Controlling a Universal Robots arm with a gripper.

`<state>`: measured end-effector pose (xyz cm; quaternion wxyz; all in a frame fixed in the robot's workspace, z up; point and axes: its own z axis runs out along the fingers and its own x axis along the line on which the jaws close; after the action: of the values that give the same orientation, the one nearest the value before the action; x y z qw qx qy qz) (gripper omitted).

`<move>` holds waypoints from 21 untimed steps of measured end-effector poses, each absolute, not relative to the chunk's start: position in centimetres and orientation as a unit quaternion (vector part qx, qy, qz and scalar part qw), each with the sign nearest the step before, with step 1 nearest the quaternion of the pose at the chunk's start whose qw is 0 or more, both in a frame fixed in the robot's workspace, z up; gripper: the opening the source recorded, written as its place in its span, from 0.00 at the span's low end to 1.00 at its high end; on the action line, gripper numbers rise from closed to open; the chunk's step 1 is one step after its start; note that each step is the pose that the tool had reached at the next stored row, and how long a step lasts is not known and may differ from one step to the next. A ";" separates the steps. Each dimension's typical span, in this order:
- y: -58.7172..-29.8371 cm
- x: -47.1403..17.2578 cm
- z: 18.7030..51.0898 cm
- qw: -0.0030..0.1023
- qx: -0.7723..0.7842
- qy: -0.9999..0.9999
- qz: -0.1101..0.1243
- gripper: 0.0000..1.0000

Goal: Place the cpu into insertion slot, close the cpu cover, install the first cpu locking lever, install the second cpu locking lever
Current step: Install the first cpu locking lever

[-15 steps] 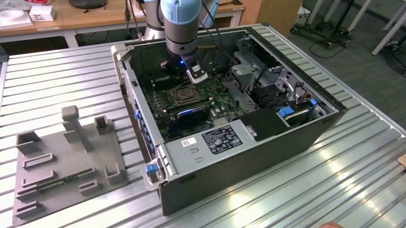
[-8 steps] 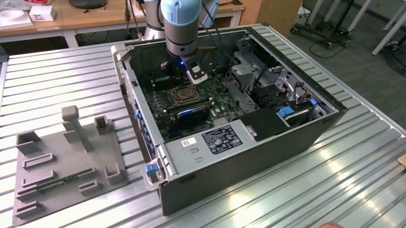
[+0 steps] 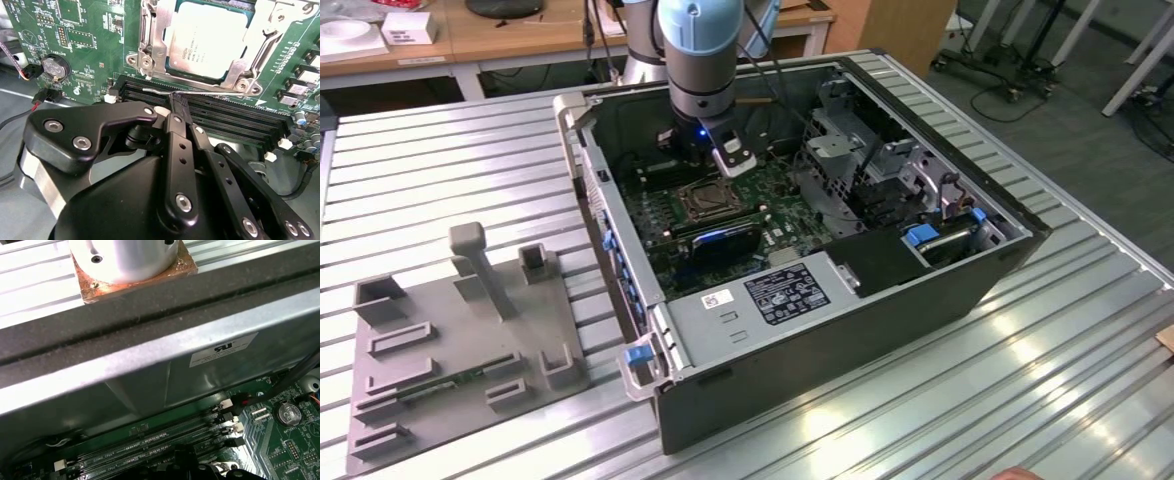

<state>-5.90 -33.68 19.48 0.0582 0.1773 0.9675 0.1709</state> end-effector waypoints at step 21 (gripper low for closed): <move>-33.6 -6.7 19.4 0.058 0.177 0.967 0.171 0.11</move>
<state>-6.66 -33.57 19.37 0.0582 0.1774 0.9675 0.1708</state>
